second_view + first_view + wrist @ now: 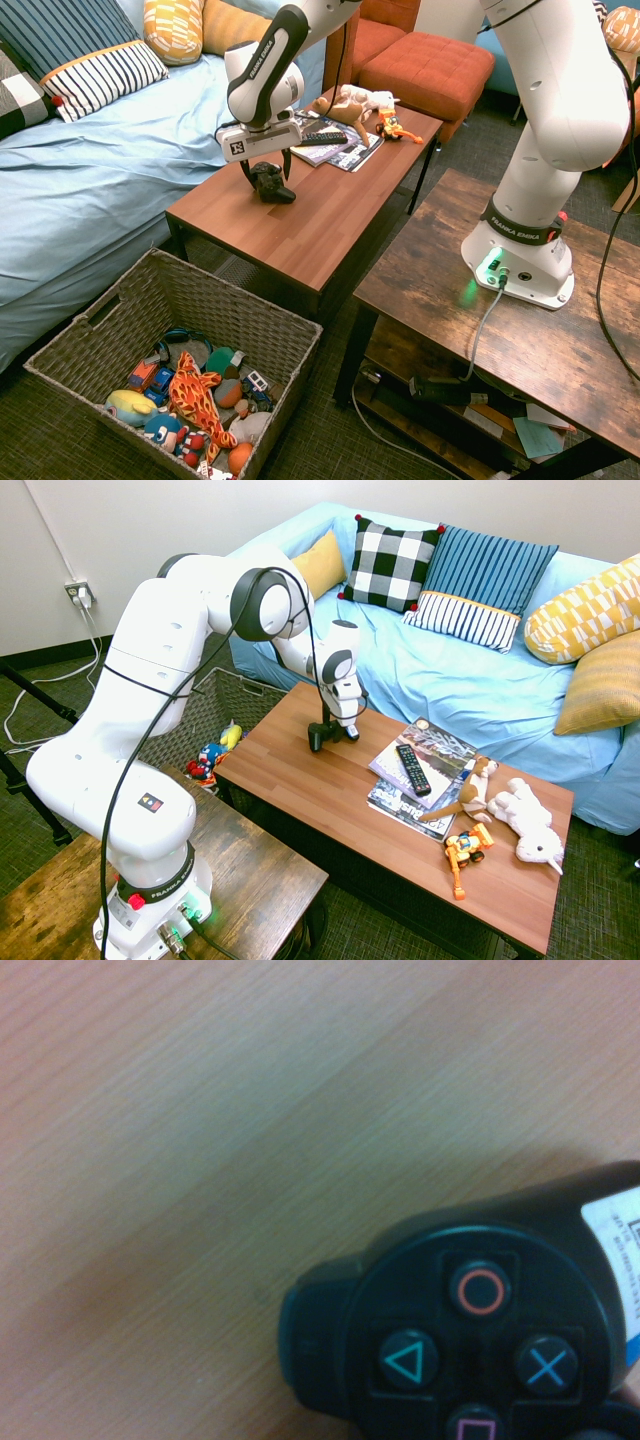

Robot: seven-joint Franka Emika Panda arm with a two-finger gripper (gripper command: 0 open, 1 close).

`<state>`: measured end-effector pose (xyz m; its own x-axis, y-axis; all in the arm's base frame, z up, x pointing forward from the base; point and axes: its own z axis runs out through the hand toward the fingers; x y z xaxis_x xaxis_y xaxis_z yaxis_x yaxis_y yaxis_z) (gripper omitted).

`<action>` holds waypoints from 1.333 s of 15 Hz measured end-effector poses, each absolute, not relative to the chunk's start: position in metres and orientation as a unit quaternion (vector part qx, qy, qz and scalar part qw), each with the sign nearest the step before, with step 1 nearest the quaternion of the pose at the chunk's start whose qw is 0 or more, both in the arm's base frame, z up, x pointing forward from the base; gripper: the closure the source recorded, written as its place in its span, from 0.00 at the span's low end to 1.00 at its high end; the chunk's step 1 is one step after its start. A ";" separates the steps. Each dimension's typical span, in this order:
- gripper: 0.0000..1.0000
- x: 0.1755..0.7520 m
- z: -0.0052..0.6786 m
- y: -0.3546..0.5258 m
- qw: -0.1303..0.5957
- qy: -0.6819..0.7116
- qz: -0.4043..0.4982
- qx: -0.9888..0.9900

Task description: Put the gamepad in the basket

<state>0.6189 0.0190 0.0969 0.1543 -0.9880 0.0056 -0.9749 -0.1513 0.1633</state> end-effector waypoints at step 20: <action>1.00 0.575 0.237 0.178 -0.001 -0.478 0.018 0.878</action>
<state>0.5748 0.1782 0.2367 0.5416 -0.8401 0.0309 -0.8400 -0.5423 -0.0190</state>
